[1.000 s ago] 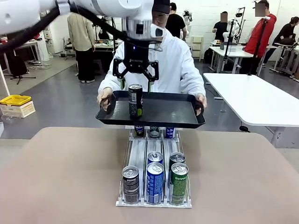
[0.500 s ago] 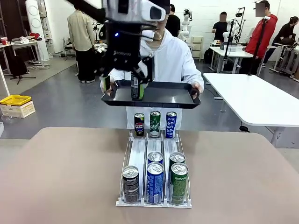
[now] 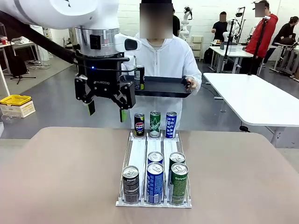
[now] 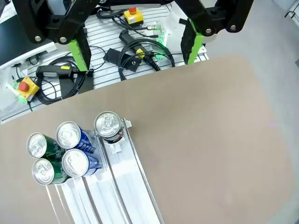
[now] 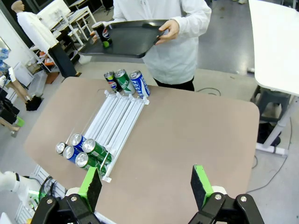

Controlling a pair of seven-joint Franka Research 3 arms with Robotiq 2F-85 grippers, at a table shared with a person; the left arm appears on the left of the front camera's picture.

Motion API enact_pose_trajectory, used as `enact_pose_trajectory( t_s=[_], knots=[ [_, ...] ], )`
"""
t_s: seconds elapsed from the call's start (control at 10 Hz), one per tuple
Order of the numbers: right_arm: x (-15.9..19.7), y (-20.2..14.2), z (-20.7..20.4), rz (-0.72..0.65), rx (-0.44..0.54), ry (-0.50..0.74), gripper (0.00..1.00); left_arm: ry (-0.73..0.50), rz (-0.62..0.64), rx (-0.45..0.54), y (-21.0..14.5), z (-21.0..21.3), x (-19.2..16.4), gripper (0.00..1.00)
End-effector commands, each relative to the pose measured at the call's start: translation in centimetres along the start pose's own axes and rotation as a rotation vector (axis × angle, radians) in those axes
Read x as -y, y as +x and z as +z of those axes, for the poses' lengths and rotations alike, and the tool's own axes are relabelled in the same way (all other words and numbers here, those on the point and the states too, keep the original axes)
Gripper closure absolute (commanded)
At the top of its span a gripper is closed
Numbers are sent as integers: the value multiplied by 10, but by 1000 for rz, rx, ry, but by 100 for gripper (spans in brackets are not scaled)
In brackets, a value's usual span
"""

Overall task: Retrieve and hand over the desired beverage to the person.
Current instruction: Pick up another can of the same type that the person held from the Automatic Can Dispenser.

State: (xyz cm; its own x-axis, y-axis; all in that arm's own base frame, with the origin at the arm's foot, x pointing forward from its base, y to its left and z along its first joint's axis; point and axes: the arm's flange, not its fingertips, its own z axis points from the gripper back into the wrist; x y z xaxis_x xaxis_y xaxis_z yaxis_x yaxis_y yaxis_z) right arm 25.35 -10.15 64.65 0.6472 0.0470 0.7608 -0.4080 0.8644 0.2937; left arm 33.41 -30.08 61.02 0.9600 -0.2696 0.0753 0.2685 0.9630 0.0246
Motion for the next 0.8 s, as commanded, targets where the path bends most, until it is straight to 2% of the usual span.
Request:
enact_pose_trajectory(
  t_s=[0.0,0.7],
  knots=[
    [0,0,-1,2,3,16,0,-1,-1,-2,2,2,4,0],
    [0,0,-1,2,3,16,0,5,-7,1,0,-1,5,0]
  ],
)
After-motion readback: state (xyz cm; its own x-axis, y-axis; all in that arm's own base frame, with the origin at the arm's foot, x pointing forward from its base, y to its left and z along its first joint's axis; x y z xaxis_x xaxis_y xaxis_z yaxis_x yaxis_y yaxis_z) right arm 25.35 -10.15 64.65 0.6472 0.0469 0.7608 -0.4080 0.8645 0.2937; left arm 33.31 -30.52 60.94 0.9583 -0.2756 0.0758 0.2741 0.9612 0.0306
